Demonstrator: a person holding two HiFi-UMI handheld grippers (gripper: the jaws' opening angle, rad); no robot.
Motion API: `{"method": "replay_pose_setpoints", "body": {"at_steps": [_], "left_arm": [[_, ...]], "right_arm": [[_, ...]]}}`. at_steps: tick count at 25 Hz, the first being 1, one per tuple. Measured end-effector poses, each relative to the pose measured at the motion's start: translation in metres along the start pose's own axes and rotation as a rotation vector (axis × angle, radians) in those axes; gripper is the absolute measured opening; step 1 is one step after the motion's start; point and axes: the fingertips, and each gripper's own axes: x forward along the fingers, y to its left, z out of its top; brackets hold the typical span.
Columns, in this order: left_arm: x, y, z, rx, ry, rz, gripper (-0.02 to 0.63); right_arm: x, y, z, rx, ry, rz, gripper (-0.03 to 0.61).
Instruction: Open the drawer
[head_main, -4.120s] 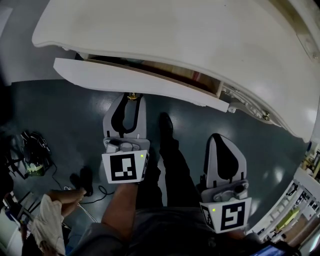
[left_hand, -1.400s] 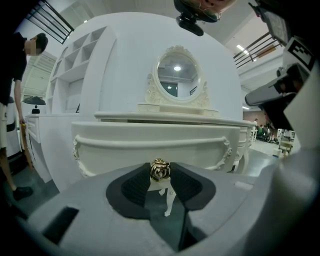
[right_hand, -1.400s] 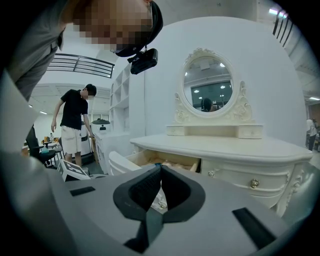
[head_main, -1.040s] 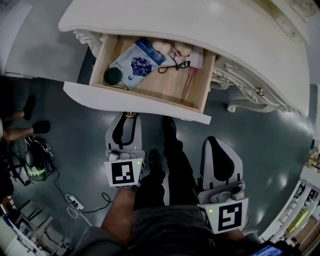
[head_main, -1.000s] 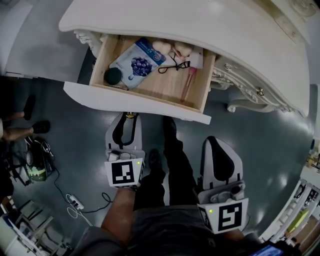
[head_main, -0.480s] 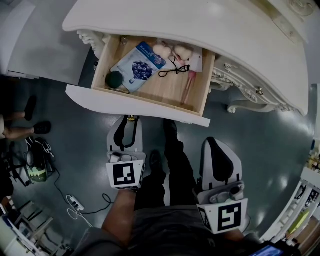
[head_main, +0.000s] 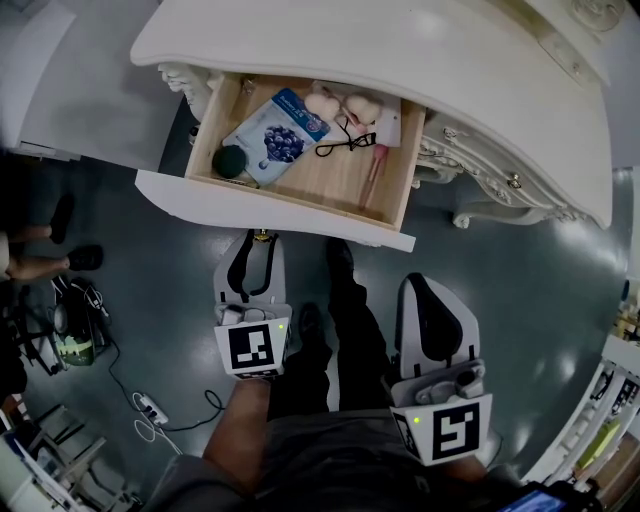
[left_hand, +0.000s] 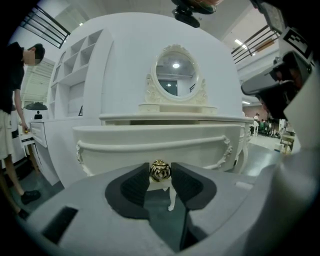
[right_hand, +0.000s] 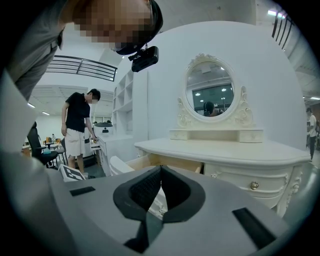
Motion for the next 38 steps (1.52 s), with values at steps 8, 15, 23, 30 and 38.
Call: {"method": "replay_pose_setpoints", "body": {"at_steps": [8, 15, 23, 30, 38], "left_arm": [[-0.033, 0.008, 0.040, 0.015, -0.023, 0.003, 0.116], [-0.072, 0.017, 0.143, 0.037, -0.149, 0.027, 0.044], [-0.113, 0.024, 0.228, 0.069, -0.217, 0.047, 0.015], [-0.141, 0.014, 0.267, 0.044, -0.275, 0.040, 0.015], [-0.147, 0.008, 0.282, 0.058, -0.278, 0.039, 0.015]], "right_arm": [[0.005, 0.011, 0.024, 0.002, -0.019, 0.024, 0.014], [0.017, 0.031, 0.084, 0.015, -0.106, 0.051, 0.014], [0.011, 0.049, 0.136, -0.037, -0.172, 0.067, 0.014], [-0.003, 0.059, 0.151, -0.068, -0.183, 0.089, 0.014], [-0.002, 0.066, 0.163, -0.066, -0.207, 0.107, 0.012]]}}
